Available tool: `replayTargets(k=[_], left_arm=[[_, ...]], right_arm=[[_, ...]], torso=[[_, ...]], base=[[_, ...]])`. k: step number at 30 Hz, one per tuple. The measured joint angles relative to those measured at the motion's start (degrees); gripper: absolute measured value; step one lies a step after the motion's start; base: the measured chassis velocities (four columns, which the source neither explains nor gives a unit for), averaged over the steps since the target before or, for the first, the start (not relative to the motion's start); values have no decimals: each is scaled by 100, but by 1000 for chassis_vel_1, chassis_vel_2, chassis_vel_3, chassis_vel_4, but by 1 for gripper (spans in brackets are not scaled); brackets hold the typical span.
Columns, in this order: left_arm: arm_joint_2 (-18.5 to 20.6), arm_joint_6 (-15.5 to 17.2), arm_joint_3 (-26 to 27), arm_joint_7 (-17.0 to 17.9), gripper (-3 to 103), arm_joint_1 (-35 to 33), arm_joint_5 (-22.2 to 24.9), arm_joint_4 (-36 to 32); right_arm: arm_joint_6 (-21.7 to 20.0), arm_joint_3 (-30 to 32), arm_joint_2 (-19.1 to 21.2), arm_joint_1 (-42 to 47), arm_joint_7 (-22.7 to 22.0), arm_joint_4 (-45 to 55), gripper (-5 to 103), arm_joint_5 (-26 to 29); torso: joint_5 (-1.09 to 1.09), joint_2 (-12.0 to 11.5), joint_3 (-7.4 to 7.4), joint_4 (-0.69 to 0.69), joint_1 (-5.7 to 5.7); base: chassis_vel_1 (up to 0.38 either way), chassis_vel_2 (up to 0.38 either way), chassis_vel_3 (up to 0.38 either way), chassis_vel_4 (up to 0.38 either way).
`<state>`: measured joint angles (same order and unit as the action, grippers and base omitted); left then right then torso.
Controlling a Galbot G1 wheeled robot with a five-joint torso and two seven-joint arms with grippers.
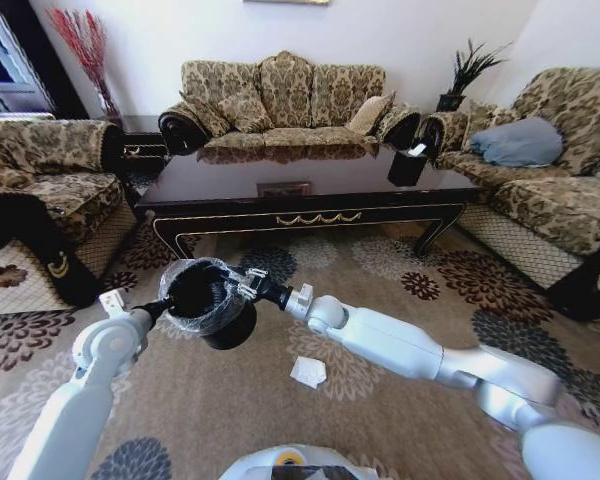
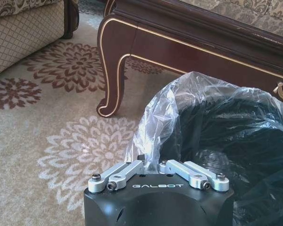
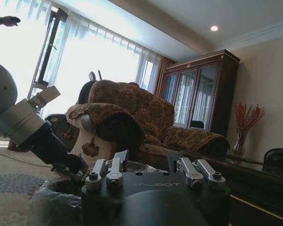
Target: Move to the front of the table and pick up the trash from the floor, then place it into the trash bin.
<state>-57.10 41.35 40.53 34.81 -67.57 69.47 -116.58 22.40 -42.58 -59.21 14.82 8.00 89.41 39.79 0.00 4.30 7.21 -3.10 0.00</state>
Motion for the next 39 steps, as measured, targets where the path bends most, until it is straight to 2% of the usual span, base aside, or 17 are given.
replayTargets(k=[2, 6, 7, 10, 12, 14, 17, 19, 21, 22, 26, 30, 32, 33, 35, 39], left_arm=[[-1, 0, 15, 1, 4, -5, 1, 0], [59, 0, 193, 15, 4, -115, 23, -4], [59, 0, 193, 15, 4, -115, 23, -4], [174, 0, 356, 78, 4, -186, 137, -98], [192, 0, 388, 88, 4, -200, 158, -122], [220, 0, 483, 101, 4, -238, 193, -182], [228, 0, 676, 126, 4, -348, 207, -277], [234, 0, 746, 153, 4, -426, 220, -329], [325, 9, 808, 187, 4, -539, 251, -469], [325, 9, 808, 187, 4, -539, 251, -469], [369, 10, 819, 211, 4, -648, 284, -619], [375, 13, 827, 212, 4, -689, 262, -639], [383, 15, 898, 207, 4, -753, 261, -640], [383, 15, 898, 207, 4, -753, 261, -640], [386, 15, 947, 188, 4, -821, 263, -630], [375, 15, 953, 181, 4, -828, 257, -574]], right_arm=[[2, 52, 22, 33, -7, -25, 47, -5], [-181, 426, 322, 418, -494, -117, 69, -129], [-181, 426, 322, 418, -494, -117, 69, -129], [-692, 585, 614, 760, -1141, -55, 85, -179], [-777, 610, 656, 837, -1233, -63, 85, -146], [-890, 684, 705, 1026, -1374, -153, 96, -39], [-989, 784, 723, 1364, -1428, -466, 100, -8], [-1210, 735, 753, 1483, -1543, -581, 100, -70], [-1744, 396, 860, 1596, -1795, -700, 100, -95], [-1744, 396, 860, 1596, -1795, -700, 100, -95], [-1897, 228, 710, 1812, -1566, -1329, 100, -342], [-1626, 161, 493, 1917, -1136, -2115, 100, -664], [-1279, 94, 351, 1926, -519, -2826, 100, -1015], [-1279, 94, 351, 1926, -519, -2826, 100, -1015], [-1079, 84, 263, 1926, -93, -3220, 100, -1179], [-1044, 81, 226, 1933, 118, -3381, 100, -1167]], torso=[[0, 0, 0, 0, 0], [1, 0, 0, -1, 0], [1, 0, 0, -1, 0], [1, 0, 0, -2, 0], [1, 0, 0, -2, 0], [1, 0, 0, -2, 0], [2, 0, 0, -1, 0], [1, 0, 0, 0, 0], [0, 0, 0, 0, 0], [0, 0, 0, 0, 0], [1, 0, 0, -2, 0], [1, 0, 0, -1, 0], [1, 0, 0, -1, 0], [1, 0, 0, -1, 0], [1, 0, 0, -1, 0], [0, 0, 0, 0, 0]], base=[[0, 0, 0, 0], [0, 0, 0, 0], [0, 0, 0, 0], [0, 0, 0, 0], [0, 0, 0, 0], [0, 0, 0, 0], [0, 0, 0, 0], [0, 0, 0, 0], [0, 0, 0, 0], [0, 0, 0, 0], [0, 0, 0, 0], [0, 0, 0, 0], [0, 0, 0, 0], [0, 0, 0, 0], [0, 0, 0, 0], [0, 0, 0, 0]])
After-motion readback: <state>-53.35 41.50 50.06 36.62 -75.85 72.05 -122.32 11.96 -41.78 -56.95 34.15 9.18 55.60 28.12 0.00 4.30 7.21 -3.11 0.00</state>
